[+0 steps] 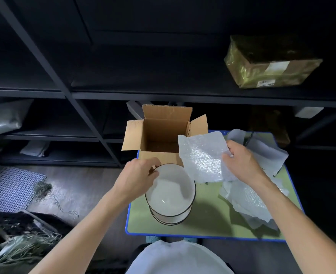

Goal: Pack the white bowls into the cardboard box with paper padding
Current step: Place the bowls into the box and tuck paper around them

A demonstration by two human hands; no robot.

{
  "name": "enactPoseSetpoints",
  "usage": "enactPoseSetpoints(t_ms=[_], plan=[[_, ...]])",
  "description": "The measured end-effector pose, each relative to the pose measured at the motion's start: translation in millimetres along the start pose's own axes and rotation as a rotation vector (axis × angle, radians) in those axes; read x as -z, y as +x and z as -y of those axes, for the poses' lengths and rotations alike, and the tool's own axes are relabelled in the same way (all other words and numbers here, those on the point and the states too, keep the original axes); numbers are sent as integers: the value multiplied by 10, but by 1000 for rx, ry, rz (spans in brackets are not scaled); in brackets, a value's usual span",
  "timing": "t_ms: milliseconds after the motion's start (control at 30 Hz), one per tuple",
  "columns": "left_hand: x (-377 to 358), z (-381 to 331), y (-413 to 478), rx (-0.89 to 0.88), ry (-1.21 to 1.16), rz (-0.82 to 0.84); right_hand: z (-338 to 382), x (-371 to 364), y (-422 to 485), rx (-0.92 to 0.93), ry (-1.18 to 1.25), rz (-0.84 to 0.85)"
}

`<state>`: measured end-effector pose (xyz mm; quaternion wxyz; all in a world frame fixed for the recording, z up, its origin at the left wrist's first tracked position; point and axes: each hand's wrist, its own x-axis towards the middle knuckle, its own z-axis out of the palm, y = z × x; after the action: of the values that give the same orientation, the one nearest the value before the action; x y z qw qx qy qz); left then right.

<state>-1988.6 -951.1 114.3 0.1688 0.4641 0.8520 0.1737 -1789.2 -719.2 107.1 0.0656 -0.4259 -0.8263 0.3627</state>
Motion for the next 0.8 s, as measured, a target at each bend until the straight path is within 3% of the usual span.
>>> enactPoseSetpoints(t_ms=[300,500,800], plan=[[720,54,44,85,-108,-72,199,-146,14,-3,-19,-33],[661,-57,163,114,-208,-96,441,-350,-83,123,186,227],[471,-36,246,144,-210,-111,603,-385,-120,-175,670,354]])
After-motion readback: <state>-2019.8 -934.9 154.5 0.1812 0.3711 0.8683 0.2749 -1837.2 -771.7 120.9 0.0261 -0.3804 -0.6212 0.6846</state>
